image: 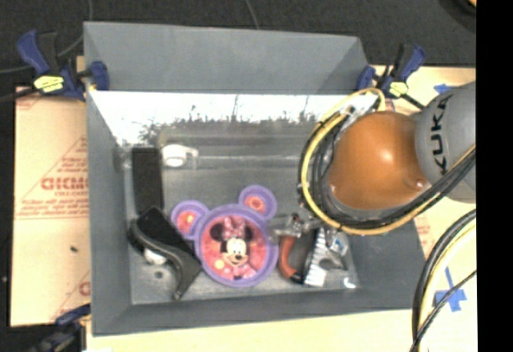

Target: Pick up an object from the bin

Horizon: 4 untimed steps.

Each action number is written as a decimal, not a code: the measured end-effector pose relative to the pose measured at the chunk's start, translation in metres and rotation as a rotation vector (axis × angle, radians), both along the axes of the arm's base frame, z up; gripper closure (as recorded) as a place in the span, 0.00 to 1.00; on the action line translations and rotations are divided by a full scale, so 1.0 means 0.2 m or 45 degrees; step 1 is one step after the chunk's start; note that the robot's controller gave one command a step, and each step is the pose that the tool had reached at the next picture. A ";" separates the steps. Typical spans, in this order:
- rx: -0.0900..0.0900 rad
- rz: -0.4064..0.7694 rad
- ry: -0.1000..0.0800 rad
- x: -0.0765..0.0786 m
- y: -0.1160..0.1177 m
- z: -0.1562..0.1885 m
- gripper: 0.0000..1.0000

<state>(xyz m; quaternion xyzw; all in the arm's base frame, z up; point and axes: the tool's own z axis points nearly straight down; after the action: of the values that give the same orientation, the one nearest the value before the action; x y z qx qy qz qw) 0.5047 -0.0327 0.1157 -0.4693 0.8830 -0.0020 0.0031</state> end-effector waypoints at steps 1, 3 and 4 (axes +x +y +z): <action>0.008 0.099 -0.005 0.03 -0.17 -0.20 0.00; -0.015 0.688 -0.010 0.09 -0.10 -0.20 1.00; -0.013 0.687 -0.009 0.09 -0.10 -0.18 1.00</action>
Offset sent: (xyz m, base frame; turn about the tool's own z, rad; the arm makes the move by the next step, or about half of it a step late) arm 0.0136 -0.0170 -0.0457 -0.5451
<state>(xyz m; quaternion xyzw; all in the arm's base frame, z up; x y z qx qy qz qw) 0.5222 -0.0521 0.0795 -0.6877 0.7260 -0.0072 0.0042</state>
